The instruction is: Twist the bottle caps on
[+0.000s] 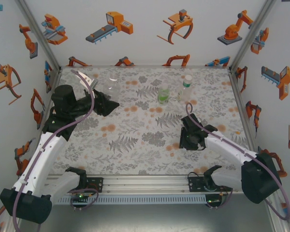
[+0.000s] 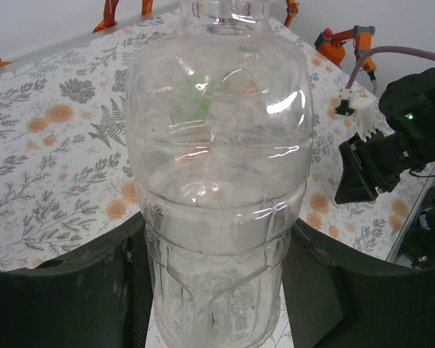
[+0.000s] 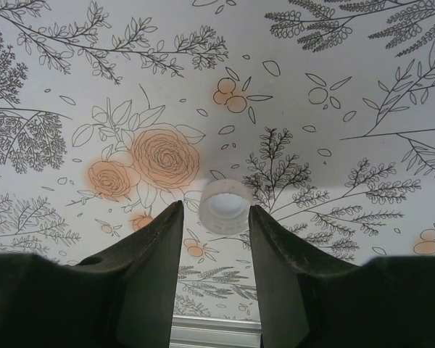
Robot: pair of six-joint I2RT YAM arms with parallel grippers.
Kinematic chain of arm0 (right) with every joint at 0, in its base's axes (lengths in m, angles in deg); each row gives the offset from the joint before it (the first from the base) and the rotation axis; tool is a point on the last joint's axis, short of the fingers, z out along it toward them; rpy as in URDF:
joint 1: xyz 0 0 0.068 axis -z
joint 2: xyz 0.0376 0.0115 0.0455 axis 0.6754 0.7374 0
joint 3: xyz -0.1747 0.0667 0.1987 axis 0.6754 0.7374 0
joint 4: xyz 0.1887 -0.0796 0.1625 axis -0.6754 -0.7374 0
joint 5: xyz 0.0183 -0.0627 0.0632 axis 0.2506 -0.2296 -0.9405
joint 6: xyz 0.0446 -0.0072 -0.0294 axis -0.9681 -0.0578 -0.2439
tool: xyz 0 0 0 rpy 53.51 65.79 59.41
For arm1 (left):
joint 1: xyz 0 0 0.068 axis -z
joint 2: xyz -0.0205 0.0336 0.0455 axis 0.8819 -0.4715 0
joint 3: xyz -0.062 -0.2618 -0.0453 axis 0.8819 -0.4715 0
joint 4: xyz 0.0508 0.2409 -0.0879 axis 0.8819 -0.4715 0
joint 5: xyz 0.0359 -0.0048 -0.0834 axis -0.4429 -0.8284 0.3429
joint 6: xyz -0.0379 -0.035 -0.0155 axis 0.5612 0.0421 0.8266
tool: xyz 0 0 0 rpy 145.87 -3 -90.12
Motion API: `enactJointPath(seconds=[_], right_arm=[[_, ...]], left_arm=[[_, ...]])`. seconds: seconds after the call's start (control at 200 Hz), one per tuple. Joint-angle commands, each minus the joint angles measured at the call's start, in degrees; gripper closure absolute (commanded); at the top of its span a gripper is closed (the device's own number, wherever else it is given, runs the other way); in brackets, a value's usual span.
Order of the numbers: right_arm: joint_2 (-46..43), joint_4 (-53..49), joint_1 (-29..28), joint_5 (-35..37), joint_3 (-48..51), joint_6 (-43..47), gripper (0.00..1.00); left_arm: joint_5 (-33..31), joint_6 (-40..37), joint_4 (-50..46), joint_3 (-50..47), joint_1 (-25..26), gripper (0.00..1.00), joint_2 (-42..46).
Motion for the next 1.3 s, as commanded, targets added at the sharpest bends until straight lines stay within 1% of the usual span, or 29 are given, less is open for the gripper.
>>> enactJointPath(seconds=[0.0,0.32,0.381,0.551,0.621,0.701,0.796,0.916,0.986,1.051,1.121,1.297], right_arm=[[0.8,0.6,-0.4,-0.4,0.8,-0.6,0.59],[3.1,1.1,-0.4,-0.1,2.1,-0.9,0.59],[3.4,1.3,-0.4,-0.2,2.1,-1.0,0.63],[2.9,1.6,-0.4,-1.0,1.1,-1.1,0.80],[2.7,2.8,-0.4,-2.2,0.5,-1.1,0.83],[2.9,6.7,-0.4,-5.7,0.2,-0.9,0.86],[4.5,15.6,-0.4,-12.6,0.8,-1.5,0.87],[9.7,29.5,-0.4,-20.7,1.6,-6.0,0.87],[13.2,36.7,-0.4,-23.6,1.6,-9.4,0.87],[16.2,41.5,-0.4,-24.9,1.4,-11.6,0.86],[18.5,41.6,-0.3,-24.0,0.5,-12.2,0.84],[20.0,31.0,-0.3,-19.2,-1.2,-10.2,0.78]], left_arm=[[0.1,-0.5,-0.1,1.3,0.2,0.92,0.2],[0.1,-0.5,-0.5,1.2,0.2,0.92,0.2],[0.0,-0.5,-0.4,1.3,0.2,0.92,0.2],[0.0,-0.7,-0.9,1.4,0.2,0.92,0.3],[0.0,-0.8,-1.1,1.6,0.1,0.92,0.4],[-0.2,-1.0,-1.4,1.7,0.2,0.92,0.4],[-0.3,-1.0,-1.7,1.8,0.2,0.92,0.5],[-0.4,-1.0,-2.3,2.2,0.2,0.92,0.7],[-0.5,-1.0,-2.6,2.4,0.2,0.92,1.0],[-0.7,-1.0,-3.0,2.5,0.2,0.91,1.2],[-1.0,-1.1,-3.5,2.8,0.2,0.91,1.5],[-1.5,-1.8,-4.5,2.8,0.2,0.91,2.1]])
